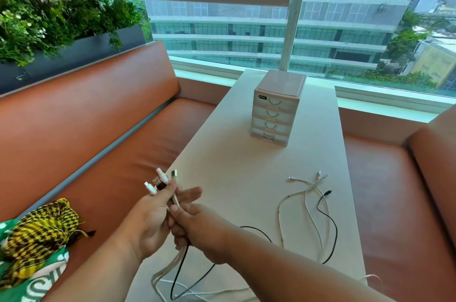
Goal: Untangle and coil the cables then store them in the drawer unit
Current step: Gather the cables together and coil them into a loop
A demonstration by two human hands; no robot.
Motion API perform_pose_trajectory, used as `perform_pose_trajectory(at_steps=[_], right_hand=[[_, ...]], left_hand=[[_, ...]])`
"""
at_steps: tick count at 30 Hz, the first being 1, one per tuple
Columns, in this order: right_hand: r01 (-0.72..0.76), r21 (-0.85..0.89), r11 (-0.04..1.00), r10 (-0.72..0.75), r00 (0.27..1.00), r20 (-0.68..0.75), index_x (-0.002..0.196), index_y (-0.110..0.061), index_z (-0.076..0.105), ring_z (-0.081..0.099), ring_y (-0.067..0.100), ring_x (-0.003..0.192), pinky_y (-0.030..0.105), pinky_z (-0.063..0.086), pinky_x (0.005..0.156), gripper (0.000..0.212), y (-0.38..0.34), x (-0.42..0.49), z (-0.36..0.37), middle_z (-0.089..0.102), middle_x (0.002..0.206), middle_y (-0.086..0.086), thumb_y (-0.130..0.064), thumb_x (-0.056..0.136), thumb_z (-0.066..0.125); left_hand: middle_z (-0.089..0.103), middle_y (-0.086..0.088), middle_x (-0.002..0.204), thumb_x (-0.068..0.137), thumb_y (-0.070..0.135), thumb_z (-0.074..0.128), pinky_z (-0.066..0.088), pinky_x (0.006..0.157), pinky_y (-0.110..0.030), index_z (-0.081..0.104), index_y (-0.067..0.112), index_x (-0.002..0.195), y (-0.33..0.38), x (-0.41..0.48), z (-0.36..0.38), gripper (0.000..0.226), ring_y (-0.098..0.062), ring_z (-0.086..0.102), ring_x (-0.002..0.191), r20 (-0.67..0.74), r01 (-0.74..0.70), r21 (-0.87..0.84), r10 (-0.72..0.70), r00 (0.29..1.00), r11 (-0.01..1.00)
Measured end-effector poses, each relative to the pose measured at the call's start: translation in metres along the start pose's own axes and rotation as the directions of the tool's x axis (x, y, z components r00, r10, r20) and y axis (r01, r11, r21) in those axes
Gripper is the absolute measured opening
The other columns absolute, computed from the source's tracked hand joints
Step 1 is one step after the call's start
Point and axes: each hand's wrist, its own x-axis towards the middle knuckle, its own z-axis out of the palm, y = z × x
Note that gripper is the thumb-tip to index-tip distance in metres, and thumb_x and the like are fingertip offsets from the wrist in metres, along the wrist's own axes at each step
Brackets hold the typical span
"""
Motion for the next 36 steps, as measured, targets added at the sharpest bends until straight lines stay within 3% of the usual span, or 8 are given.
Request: perform_pose_trajectory(at_steps=[2,3,6,10,16,22,28,36], right_hand=[[0.020,0.032,0.999,-0.022,0.999,0.040,0.075,-0.019,0.050,0.043,0.010,0.051,0.025,0.047,0.064,0.035,0.008,-0.002,-0.001,0.040,0.062,-0.002,-0.036,0.103,0.038],[0.019,0.035,0.999,-0.021,0.998,0.058,0.074,-0.019,0.049,0.041,0.009,0.049,0.025,0.048,0.064,0.035,0.011,-0.004,-0.002,0.038,0.061,-0.003,-0.036,0.103,0.038],[-0.006,-0.009,1.000,0.007,0.997,0.074,0.071,-0.021,0.046,0.033,0.008,0.045,0.022,0.043,0.053,0.037,0.014,-0.011,-0.002,0.032,0.060,-0.002,-0.039,0.102,0.039],[-0.021,-0.240,0.971,0.030,0.999,0.036,0.065,-0.024,0.047,0.030,0.011,0.048,0.024,0.029,0.047,0.041,0.012,-0.015,-0.012,0.037,0.057,-0.003,-0.049,0.098,0.043],[0.138,-0.517,0.845,-0.106,0.990,0.091,0.066,-0.025,0.043,0.041,0.014,0.062,0.028,0.036,0.061,0.038,0.014,-0.019,-0.022,0.044,0.069,-0.003,-0.040,0.101,0.041],[0.118,-0.617,0.778,-0.087,0.993,0.081,0.075,-0.010,0.051,0.036,0.014,0.059,0.027,0.032,0.057,0.047,0.012,-0.022,-0.035,0.042,0.068,0.003,-0.048,0.099,0.040],[0.125,-0.735,0.667,-0.119,0.991,0.061,0.062,-0.021,0.035,0.039,0.020,0.067,0.031,0.035,0.065,0.046,0.029,-0.022,-0.058,0.038,0.062,-0.004,-0.047,0.100,0.039],[0.134,-0.874,0.467,-0.159,0.985,0.067,0.074,-0.020,0.044,0.047,0.025,0.071,0.034,0.039,0.066,0.041,0.042,-0.026,-0.089,0.048,0.070,0.003,-0.050,0.099,0.036]], left_hand=[[0.044,0.005,0.038,0.100,0.034,0.039,0.049,0.079,-0.036,0.046,0.012,0.072,0.006,0.006,-0.001,0.036,-0.006,0.048,0.035,-0.019,-0.001,-0.137,-0.002,1.000,0.991],[0.036,0.008,0.041,0.100,0.036,0.039,0.052,0.066,-0.031,0.045,0.015,0.071,0.009,0.010,-0.004,0.036,-0.006,0.041,0.034,-0.025,-0.010,-0.209,0.005,1.000,0.978],[0.024,0.010,0.043,0.100,0.040,0.038,0.024,0.033,-0.014,0.041,0.019,0.068,0.017,0.021,-0.017,0.038,-0.003,0.022,0.030,-0.069,-0.080,-0.251,0.065,0.996,0.965],[0.023,0.011,0.040,0.100,0.040,0.039,0.013,0.031,-0.014,0.040,0.019,0.068,0.017,0.021,-0.017,0.038,-0.002,0.018,0.027,-0.149,-0.137,-0.176,0.111,0.983,0.975],[0.023,0.011,0.037,0.100,0.040,0.039,0.012,0.028,-0.014,0.038,0.019,0.066,0.019,0.022,-0.024,0.039,-0.002,0.017,0.025,-0.230,-0.110,-0.199,0.063,0.971,0.974],[0.022,0.012,0.035,0.101,0.039,0.037,0.010,0.029,-0.015,0.037,0.019,0.066,0.018,0.020,-0.029,0.040,-0.002,0.017,0.024,-0.265,-0.082,-0.216,0.023,0.964,0.973],[0.023,0.012,0.035,0.101,0.040,0.036,0.009,0.029,-0.013,0.035,0.021,0.066,0.035,0.028,-0.056,0.040,-0.002,0.017,0.024,-0.336,-0.144,-0.192,0.073,0.939,0.971],[0.024,0.013,0.033,0.101,0.038,0.038,0.010,0.029,-0.011,0.037,0.020,0.067,0.025,0.027,-0.073,0.039,-0.002,0.017,0.024,-0.403,-0.144,-0.092,0.096,0.910,0.985]])
